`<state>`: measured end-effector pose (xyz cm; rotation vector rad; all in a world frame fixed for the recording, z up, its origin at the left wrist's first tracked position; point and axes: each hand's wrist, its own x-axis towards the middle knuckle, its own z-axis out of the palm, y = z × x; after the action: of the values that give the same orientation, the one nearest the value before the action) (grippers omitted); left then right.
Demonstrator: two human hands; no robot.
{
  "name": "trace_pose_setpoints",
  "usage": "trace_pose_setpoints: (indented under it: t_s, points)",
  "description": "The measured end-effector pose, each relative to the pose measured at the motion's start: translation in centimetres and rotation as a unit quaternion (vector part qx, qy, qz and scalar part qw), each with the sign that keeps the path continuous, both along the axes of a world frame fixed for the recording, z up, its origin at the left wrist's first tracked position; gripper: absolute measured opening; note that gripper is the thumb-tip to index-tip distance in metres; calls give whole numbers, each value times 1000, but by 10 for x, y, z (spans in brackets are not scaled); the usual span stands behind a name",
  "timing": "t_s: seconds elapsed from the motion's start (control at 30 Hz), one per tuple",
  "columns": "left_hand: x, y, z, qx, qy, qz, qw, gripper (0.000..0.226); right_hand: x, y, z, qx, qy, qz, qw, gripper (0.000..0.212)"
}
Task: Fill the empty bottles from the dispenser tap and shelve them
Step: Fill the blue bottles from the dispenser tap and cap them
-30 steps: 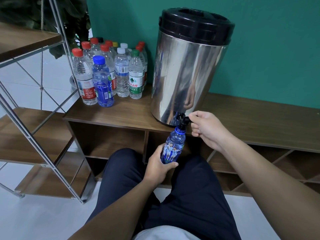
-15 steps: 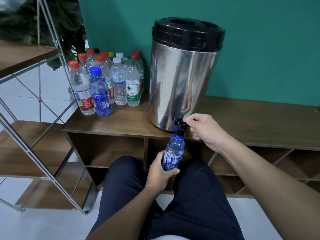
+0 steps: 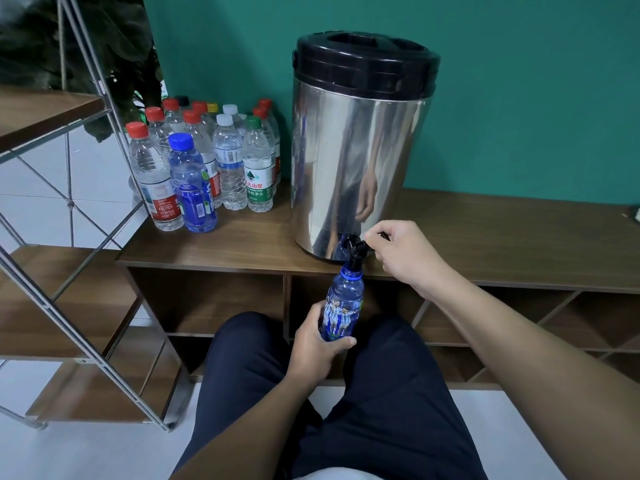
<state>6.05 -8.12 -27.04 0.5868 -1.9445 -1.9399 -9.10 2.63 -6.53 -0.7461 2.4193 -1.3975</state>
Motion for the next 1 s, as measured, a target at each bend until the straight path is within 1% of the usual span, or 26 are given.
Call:
trace_pose_setpoints:
  t_s: [0.07,0.17,0.33,0.47,0.53,0.67,0.73,0.8,0.83,0.9,0.97,1.0]
  points:
    - [0,0,-1,-4,2,1,1000,80,-1,0,1,8,12,1,1000,23]
    - [-1,0,-2,-4,4,-1,1000,82,0,0,1,1,-2,6,1000,24]
    - [0,-1,-2,-8,2,-3,1000,84,1,0,2,12,14,6,1000,24]
    - [1,-2,-2,-5,-2,-8,1000,85,3,1,4,3,10,2,1000,23]
    - [1,-2,-1,0,-1,-8,1000,84,6,2,9,24,48,5,999,23]
    - [2,-1,0,15,4,-9,1000,82,13,-1,21,90,185,17,978,25]
    - [3,-1,0,13,0,-9,1000,83,18,-4,24,101,217,36,970,26]
    - [3,-2,1,12,-1,-10,1000,84,23,-4,26,104,236,77,963,29]
    - [3,-2,1,13,-1,-11,1000,84,26,-2,28,96,233,94,963,34]
    - [3,-2,2,13,-1,-13,1000,84,27,7,33,52,190,96,976,48]
    - [3,-2,3,12,-3,-16,1000,84,21,16,32,11,151,48,987,57]
    - [3,-2,3,14,-5,-18,1000,84,15,21,27,-5,140,21,990,55]
